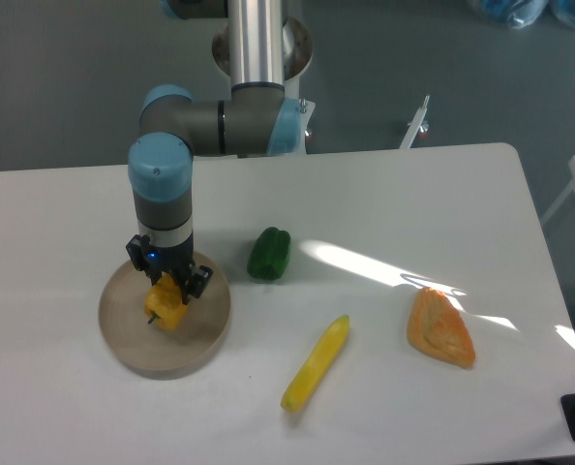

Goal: Place the yellow pepper on the plate
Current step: 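Lower the yellow pepper onto the plate and open the gripper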

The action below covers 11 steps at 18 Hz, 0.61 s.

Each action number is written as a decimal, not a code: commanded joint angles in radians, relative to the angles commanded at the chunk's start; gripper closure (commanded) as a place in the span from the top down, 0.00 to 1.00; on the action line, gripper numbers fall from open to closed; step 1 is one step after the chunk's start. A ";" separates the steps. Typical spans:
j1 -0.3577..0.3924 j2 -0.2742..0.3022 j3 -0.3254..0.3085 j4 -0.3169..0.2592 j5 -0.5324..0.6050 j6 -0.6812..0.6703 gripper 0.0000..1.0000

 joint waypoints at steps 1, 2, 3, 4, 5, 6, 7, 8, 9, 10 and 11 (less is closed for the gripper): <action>-0.002 -0.003 0.000 0.000 0.000 -0.005 0.38; -0.003 -0.005 -0.002 0.000 0.000 -0.008 0.38; -0.003 -0.005 -0.002 0.000 0.000 -0.008 0.38; -0.003 -0.005 -0.002 0.002 0.000 -0.009 0.38; -0.003 -0.006 -0.002 0.002 0.000 -0.008 0.39; -0.006 -0.008 -0.002 0.002 0.000 -0.008 0.39; -0.008 -0.008 -0.002 0.002 0.000 -0.008 0.39; -0.006 -0.008 -0.002 0.002 0.000 -0.008 0.39; -0.008 -0.006 -0.002 0.002 0.000 -0.009 0.42; -0.008 -0.005 -0.002 0.002 0.000 -0.008 0.46; -0.008 -0.005 -0.002 0.002 0.000 -0.008 0.48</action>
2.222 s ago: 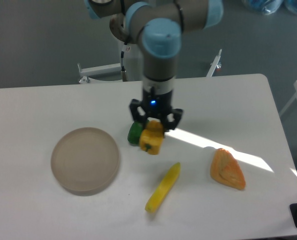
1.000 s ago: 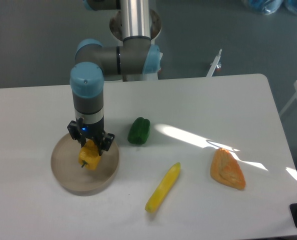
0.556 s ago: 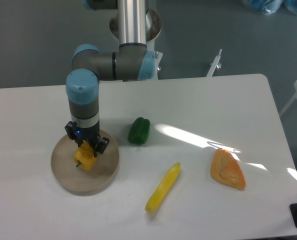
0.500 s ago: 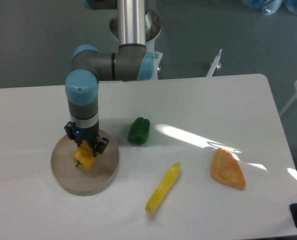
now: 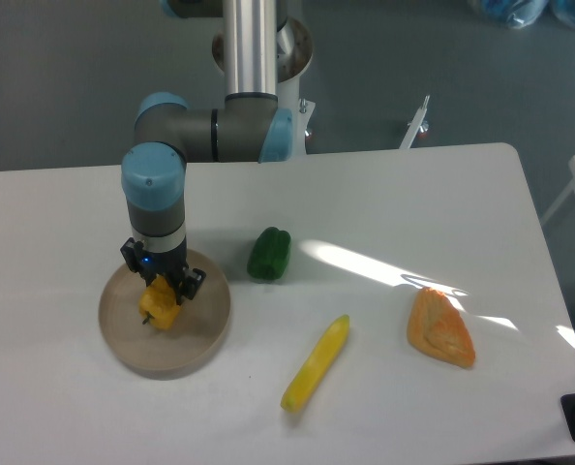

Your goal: Place the yellow pepper on the plate

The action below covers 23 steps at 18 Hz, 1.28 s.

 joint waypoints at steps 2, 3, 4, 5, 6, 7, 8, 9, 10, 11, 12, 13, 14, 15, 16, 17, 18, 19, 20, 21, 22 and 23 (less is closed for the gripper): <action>0.000 -0.003 0.002 0.000 0.000 0.000 0.66; 0.000 -0.002 0.002 0.002 0.000 0.000 0.87; 0.000 0.000 0.003 0.003 0.000 -0.002 0.96; 0.002 0.005 0.005 0.003 0.000 -0.003 1.00; 0.002 0.008 0.005 0.003 -0.002 -0.003 1.00; 0.002 0.011 0.006 0.003 -0.003 -0.003 1.00; 0.003 0.012 0.009 0.002 -0.003 -0.003 1.00; 0.005 0.015 0.011 0.003 -0.005 -0.003 1.00; 0.005 0.021 0.012 0.002 -0.005 0.000 1.00; 0.008 0.029 0.014 0.002 0.000 0.002 1.00; 0.014 0.034 0.018 0.002 0.002 0.006 1.00; 0.029 0.041 0.021 0.002 0.003 0.009 1.00; 0.055 0.047 0.028 0.002 0.003 0.012 1.00; 0.076 0.051 0.038 0.000 0.014 0.015 1.00; 0.098 0.060 0.054 0.000 0.035 0.024 1.00; 0.119 0.061 0.067 0.000 0.060 0.034 1.00; 0.138 0.061 0.078 0.000 0.084 0.046 1.00; 0.165 0.063 0.087 0.000 0.098 0.066 1.00; 0.190 0.063 0.095 0.000 0.109 0.095 1.00; 0.213 0.064 0.098 0.000 0.109 0.133 1.00; 0.241 0.064 0.100 0.000 0.109 0.174 1.00; 0.265 0.064 0.100 0.002 0.109 0.220 1.00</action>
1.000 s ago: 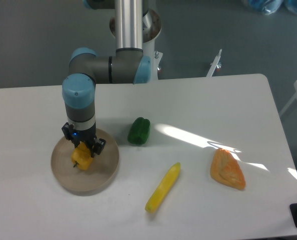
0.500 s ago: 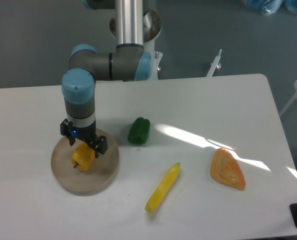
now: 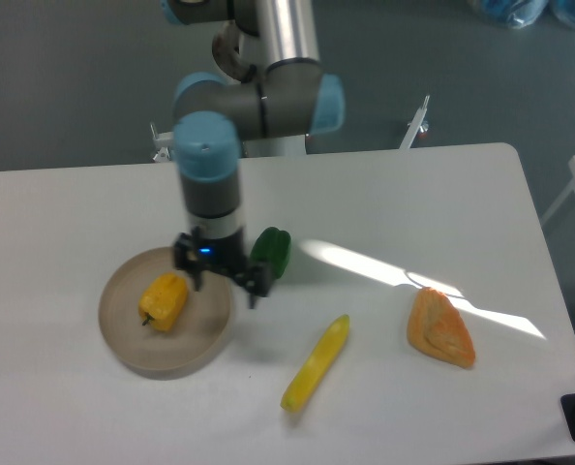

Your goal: Place the yellow pepper on the plate

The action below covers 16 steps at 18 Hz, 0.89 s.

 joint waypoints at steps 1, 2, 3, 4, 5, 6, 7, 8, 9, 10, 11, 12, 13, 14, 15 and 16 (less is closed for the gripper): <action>0.026 0.002 0.006 -0.002 0.000 0.043 1.00; 0.049 0.000 0.015 -0.002 0.000 0.078 1.00; 0.071 -0.002 0.023 -0.002 0.000 0.112 1.00; 0.091 -0.003 0.035 -0.002 0.002 0.143 1.00; 0.112 -0.006 0.052 -0.003 0.002 0.167 1.00; 0.135 -0.009 0.066 -0.003 0.000 0.195 1.00; 0.156 -0.009 0.074 -0.003 0.000 0.235 1.00; 0.170 -0.011 0.078 -0.002 0.000 0.279 1.00; 0.184 -0.012 0.084 -0.003 0.002 0.327 1.00; 0.201 -0.017 0.090 -0.003 0.000 0.367 1.00; 0.213 -0.023 0.098 -0.003 0.002 0.396 1.00; 0.224 -0.032 0.107 -0.003 0.000 0.416 1.00; 0.227 -0.034 0.118 -0.003 0.002 0.428 1.00; 0.229 -0.040 0.132 -0.005 0.000 0.438 1.00; 0.233 -0.046 0.144 -0.006 0.002 0.447 1.00; 0.238 -0.055 0.152 -0.006 0.002 0.448 1.00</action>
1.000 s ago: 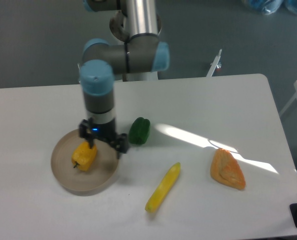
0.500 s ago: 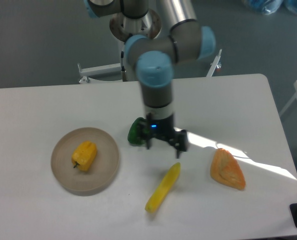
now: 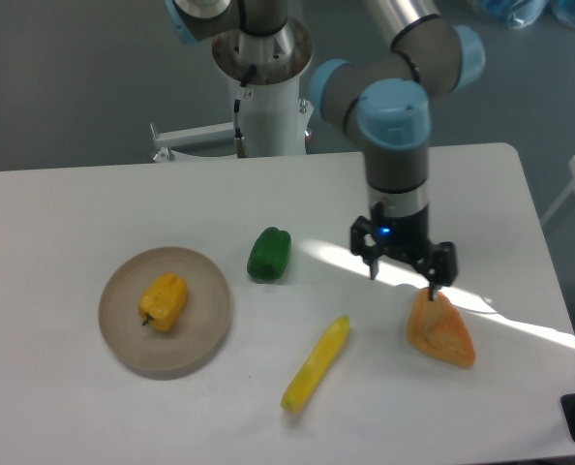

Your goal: Place the yellow pepper on the plate

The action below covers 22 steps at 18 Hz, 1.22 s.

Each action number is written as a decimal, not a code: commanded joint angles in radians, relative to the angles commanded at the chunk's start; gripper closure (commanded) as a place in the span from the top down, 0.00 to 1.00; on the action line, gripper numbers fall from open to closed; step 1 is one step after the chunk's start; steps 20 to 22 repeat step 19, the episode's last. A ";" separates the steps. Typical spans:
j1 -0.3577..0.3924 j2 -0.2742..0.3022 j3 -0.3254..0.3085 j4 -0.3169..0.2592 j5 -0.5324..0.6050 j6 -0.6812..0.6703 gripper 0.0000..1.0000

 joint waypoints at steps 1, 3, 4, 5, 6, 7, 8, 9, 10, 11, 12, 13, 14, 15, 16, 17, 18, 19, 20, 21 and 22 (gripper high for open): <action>0.000 -0.003 0.005 0.000 0.000 0.000 1.00; 0.002 -0.003 0.008 0.000 0.000 0.000 1.00; 0.000 -0.005 0.008 0.002 0.000 0.000 1.00; 0.000 -0.006 0.008 0.003 0.000 0.000 1.00; 0.000 -0.011 0.008 0.005 0.002 0.000 1.00; -0.001 -0.020 0.011 0.006 0.002 0.000 1.00; -0.005 -0.026 0.018 0.006 0.003 0.000 1.00; -0.006 -0.028 0.023 0.006 0.005 0.000 1.00; -0.006 -0.028 0.023 0.006 0.008 -0.002 1.00; -0.008 -0.029 0.023 0.006 0.008 -0.002 1.00; -0.008 -0.029 0.023 0.006 0.008 -0.002 1.00; -0.008 -0.031 0.025 0.006 0.009 -0.002 1.00; -0.008 -0.029 0.023 0.006 0.009 -0.002 1.00; -0.008 -0.029 0.023 0.006 0.009 -0.002 1.00; -0.009 -0.029 0.023 0.006 0.009 -0.003 1.00; -0.009 -0.029 0.025 0.006 0.009 -0.003 1.00; -0.009 -0.029 0.026 0.006 0.009 -0.005 1.00; -0.009 -0.031 0.028 0.006 0.009 -0.006 1.00; -0.009 -0.031 0.028 0.006 0.009 -0.006 1.00; -0.009 -0.031 0.028 0.006 0.009 -0.006 1.00; -0.009 -0.031 0.028 0.006 0.009 -0.006 1.00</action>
